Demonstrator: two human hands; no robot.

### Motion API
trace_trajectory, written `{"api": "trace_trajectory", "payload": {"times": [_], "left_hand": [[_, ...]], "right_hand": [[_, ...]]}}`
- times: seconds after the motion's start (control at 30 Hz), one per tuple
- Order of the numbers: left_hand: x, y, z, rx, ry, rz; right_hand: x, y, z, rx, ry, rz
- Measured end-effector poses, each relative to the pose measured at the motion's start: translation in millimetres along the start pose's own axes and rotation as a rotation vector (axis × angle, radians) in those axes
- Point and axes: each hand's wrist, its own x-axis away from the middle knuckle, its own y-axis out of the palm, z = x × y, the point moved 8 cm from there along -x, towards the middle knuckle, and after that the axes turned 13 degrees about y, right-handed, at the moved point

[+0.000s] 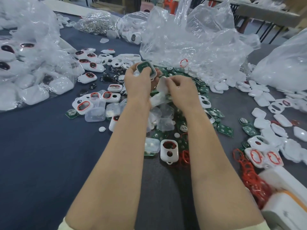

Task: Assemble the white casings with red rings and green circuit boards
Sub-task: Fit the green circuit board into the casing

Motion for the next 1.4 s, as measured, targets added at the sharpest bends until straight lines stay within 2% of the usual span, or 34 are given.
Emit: {"api": "trace_trajectory", "payload": {"times": [0.23, 0.4, 0.5, 0.7, 1.1, 1.4], "left_hand": [[33.6, -17.4, -2.6, -0.098, -0.026, -0.086], [56.7, -17.0, -13.4, -0.115, -0.056, -0.181], [65.0, -18.2, -18.9, -0.111, -0.063, -0.215], [66.9, -17.5, -21.4, -0.19, -0.013, -0.262], [65.9, -17.5, -25.4, -0.203, -0.012, -0.263], [65.5, -18.5, -29.9, -0.139, -0.078, -0.234]], "right_hand": [[26.6, -23.4, 30.7, -0.435, 0.168, -0.013], [42.9, -38.4, 43.1, -0.365, 0.148, 0.165], [49.8, -42.4, 52.7, -0.437, 0.157, 0.224], [56.3, -19.0, 53.3, -0.794, 0.202, -0.033], [54.4, -16.4, 54.2, -0.709, 0.158, 0.017], [54.3, -12.3, 57.6, -1.007, 0.273, -0.078]]}}
